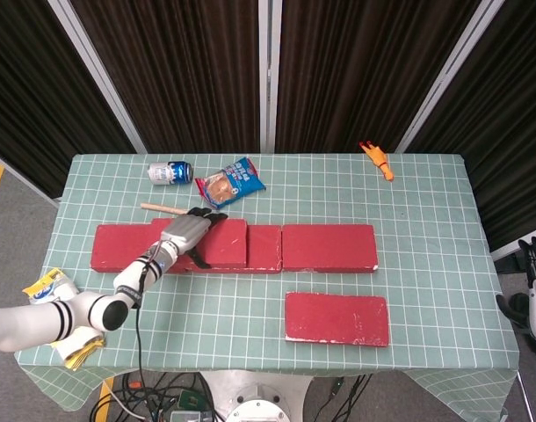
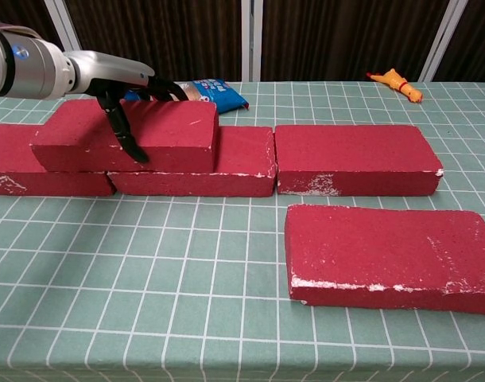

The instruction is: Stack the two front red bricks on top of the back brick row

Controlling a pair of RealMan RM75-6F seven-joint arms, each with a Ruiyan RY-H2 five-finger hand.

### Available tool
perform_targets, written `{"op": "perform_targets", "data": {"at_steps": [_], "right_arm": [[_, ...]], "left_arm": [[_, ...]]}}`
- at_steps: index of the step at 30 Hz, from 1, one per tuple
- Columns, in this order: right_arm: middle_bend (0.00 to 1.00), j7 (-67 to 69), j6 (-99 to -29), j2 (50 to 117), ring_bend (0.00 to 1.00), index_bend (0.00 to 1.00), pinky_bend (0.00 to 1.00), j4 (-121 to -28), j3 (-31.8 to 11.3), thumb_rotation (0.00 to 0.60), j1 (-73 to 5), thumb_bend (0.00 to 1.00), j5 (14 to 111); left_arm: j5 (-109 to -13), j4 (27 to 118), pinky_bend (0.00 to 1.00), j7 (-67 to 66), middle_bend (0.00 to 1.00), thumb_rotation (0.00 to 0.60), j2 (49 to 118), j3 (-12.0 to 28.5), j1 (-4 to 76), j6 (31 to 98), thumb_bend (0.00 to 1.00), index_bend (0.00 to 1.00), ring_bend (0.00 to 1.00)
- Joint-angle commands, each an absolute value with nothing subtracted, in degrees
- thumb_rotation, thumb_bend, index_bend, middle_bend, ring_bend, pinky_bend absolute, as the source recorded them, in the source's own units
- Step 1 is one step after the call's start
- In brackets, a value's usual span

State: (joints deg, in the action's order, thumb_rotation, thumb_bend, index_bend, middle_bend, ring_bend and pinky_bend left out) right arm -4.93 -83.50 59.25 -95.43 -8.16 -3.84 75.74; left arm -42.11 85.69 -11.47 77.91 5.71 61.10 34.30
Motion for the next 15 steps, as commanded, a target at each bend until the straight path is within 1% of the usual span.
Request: {"op": "perform_targets", "data": {"at_steps": [1,12,15], "right_arm": [[0.00,-5.1,-83.4,59.3,0.00,0.00,0.00,-95.5,-8.2,0.600,-3.9,0.18,75.6],[0.00,-5.5,-82.9,59.3,0.00,0.00,0.00,-95.6,-8.0,0.600,-4.1,0.18,75.5],[0.00,-4.6,-83.7,59.7,0.00,0.00,0.00,-94.7,-8.2,0.600,-4.1,0.18,76.4]], "left_arm": [[-42.1,85.7,0.00,-11.4,0.25,0.600,78.0,5.6,61.1,34.4,0.08,0.10,0.00],[-42.6,85.4,0.00,-10.5,0.25,0.600,78.1,5.3,61.0,34.6,0.08,0.10,0.00],[-42.6,85.2,0.00,-10.3,0.25,0.600,78.1,5.2,61.1,34.4,0.08,0.10,0.00]]}}
